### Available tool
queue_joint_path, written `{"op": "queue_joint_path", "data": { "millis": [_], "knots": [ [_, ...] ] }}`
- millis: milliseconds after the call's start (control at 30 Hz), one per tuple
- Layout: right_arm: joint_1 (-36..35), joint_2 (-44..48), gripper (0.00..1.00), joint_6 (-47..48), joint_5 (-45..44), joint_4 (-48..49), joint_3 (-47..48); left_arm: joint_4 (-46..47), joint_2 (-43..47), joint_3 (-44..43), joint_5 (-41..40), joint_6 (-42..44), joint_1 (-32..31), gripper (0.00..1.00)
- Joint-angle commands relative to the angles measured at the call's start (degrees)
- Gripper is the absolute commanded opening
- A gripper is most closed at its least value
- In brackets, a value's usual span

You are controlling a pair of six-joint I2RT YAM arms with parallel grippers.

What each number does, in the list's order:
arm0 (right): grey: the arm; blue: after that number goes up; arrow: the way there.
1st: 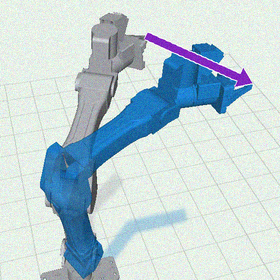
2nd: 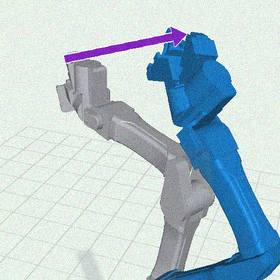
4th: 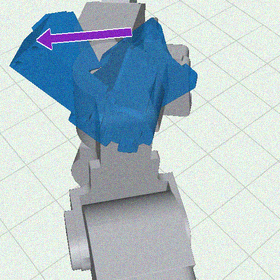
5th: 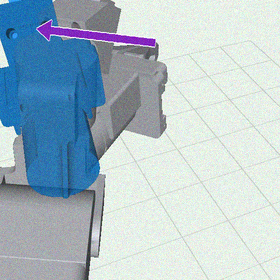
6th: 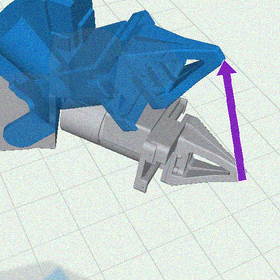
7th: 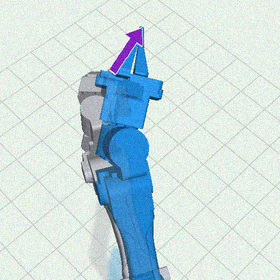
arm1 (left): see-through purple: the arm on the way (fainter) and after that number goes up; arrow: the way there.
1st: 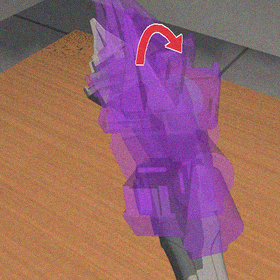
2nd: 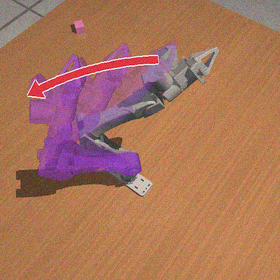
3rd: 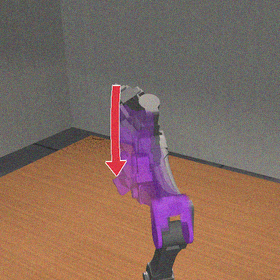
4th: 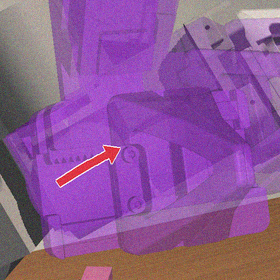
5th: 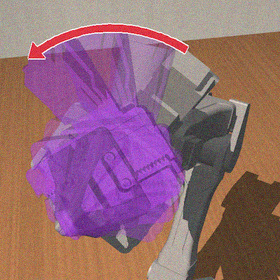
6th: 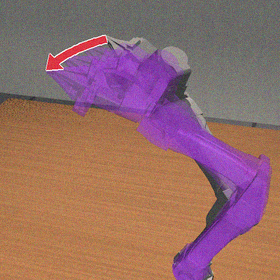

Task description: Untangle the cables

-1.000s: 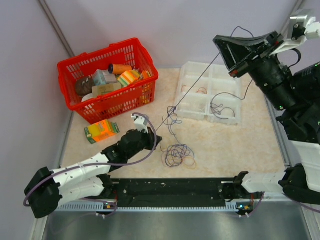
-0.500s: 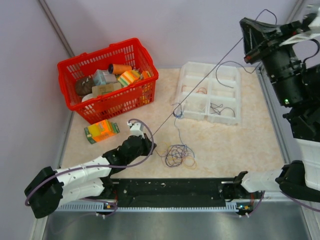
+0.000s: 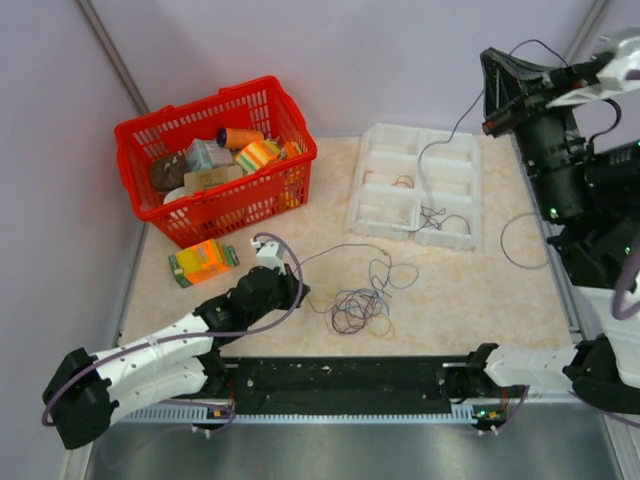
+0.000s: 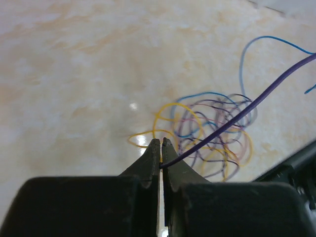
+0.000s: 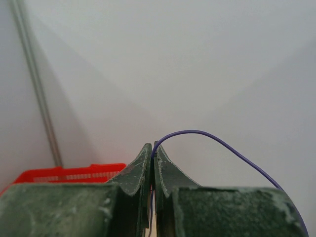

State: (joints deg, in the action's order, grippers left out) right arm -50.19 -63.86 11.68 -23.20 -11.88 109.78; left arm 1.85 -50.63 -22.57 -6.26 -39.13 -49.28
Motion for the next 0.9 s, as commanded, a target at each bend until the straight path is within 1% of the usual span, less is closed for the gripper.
{"op": "queue_joint_path", "data": {
  "millis": [0,67,167,233,267,333,400,500,600,733,867],
  "knots": [
    [0.01,-1.45,0.0,12.56,-11.87,7.3,6.23,-16.42,0.53,2.08,-14.74,-11.29,3.74,0.0],
    [-0.08,-0.75,0.0,15.55,-12.04,10.11,8.16,-17.75,1.06,4.01,-14.57,-13.77,5.85,0.0],
    [0.01,-0.57,0.0,19.07,-12.83,13.45,9.4,-17.05,2.46,6.39,-14.83,-14.47,5.95,0.0],
    [0.01,-1.27,0.0,19.25,-12.66,13.03,8.79,-15.05,2.91,6.83,-13.7,-12.65,6.12,0.0],
    [0.01,-1.45,0.0,18.3,-12.22,11.98,7.48,-13.2,2.82,6.75,-12.3,-10.63,6.12,0.0],
    [0.01,-1.62,0.0,17.85,-14.05,11.97,2.58,-9.95,2.21,5.79,-8.7,-8.16,6.12,0.0],
    [2.02,-1.45,0.0,17.33,-16.08,13.71,-3.48,-8.36,1.5,4.29,-5.97,-6.75,6.12,0.0],
    [9.21,-1.45,0.0,10.23,-14.07,12.15,-10.0,-9.4,0.8,1.31,-2.71,-4.91,6.12,0.0],
    [16.86,-2.33,0.0,1.0,-10.56,7.5,-13.7,-10.19,1.32,-0.63,0.19,-2.88,6.12,0.0],
    [23.2,-2.5,0.0,-5.43,-6.6,6.61,-20.02,-9.32,5.18,-1.16,2.91,-1.21,6.12,0.0],
    [27.07,-1.28,0.0,-10.79,-4.05,6.17,-27.75,-8.44,8.0,-1.95,5.12,-0.33,6.04,0.0]
  ]
}}
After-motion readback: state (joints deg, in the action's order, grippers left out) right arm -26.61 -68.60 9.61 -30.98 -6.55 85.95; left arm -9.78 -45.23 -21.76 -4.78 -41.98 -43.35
